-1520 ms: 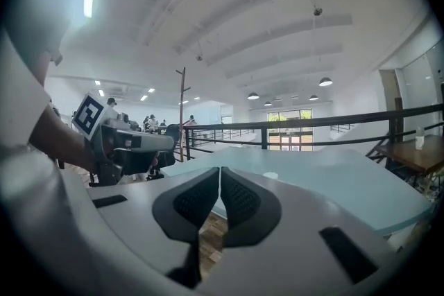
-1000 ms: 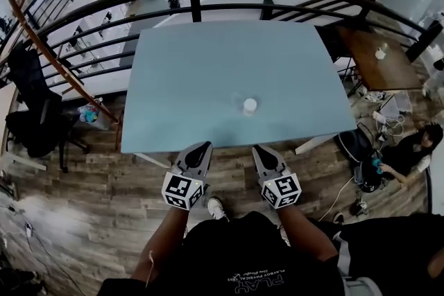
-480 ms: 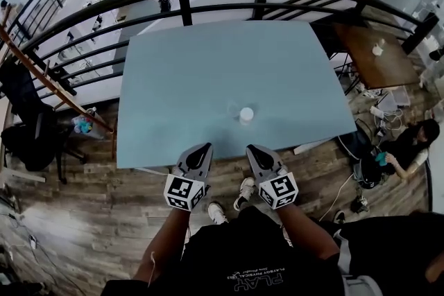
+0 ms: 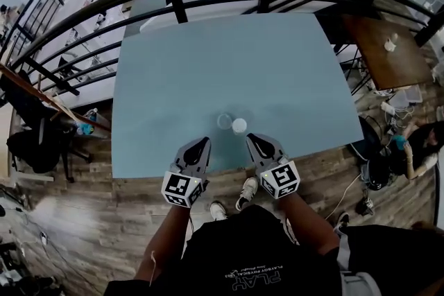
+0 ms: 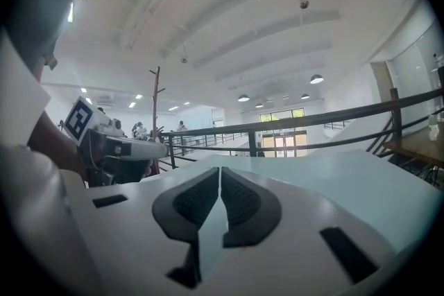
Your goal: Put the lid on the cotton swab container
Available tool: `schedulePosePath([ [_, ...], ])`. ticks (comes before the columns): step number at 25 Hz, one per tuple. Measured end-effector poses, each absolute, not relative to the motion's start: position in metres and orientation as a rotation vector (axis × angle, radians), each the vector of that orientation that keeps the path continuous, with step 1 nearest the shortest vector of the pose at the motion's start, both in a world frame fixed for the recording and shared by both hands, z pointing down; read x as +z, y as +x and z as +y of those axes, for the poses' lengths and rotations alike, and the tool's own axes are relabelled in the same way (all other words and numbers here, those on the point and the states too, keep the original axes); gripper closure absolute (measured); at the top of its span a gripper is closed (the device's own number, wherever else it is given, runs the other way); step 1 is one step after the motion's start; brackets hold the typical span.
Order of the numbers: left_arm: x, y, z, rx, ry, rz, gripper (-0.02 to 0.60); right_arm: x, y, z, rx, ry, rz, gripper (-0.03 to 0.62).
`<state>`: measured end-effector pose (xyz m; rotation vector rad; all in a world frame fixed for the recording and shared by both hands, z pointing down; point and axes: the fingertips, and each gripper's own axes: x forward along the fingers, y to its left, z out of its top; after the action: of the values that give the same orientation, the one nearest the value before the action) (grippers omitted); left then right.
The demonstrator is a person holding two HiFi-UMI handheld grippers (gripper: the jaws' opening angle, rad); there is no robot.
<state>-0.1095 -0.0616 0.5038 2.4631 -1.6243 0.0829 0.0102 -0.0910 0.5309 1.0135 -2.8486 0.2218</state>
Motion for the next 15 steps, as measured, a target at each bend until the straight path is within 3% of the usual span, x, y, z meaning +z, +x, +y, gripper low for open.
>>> schedulePosePath([
  [15, 0.528, -0.119, -0.120, 0.174, 2.381, -1.689, 0.572, 0.556, -0.007, -0.161, 0.311, 0.844, -2.870, 0.574],
])
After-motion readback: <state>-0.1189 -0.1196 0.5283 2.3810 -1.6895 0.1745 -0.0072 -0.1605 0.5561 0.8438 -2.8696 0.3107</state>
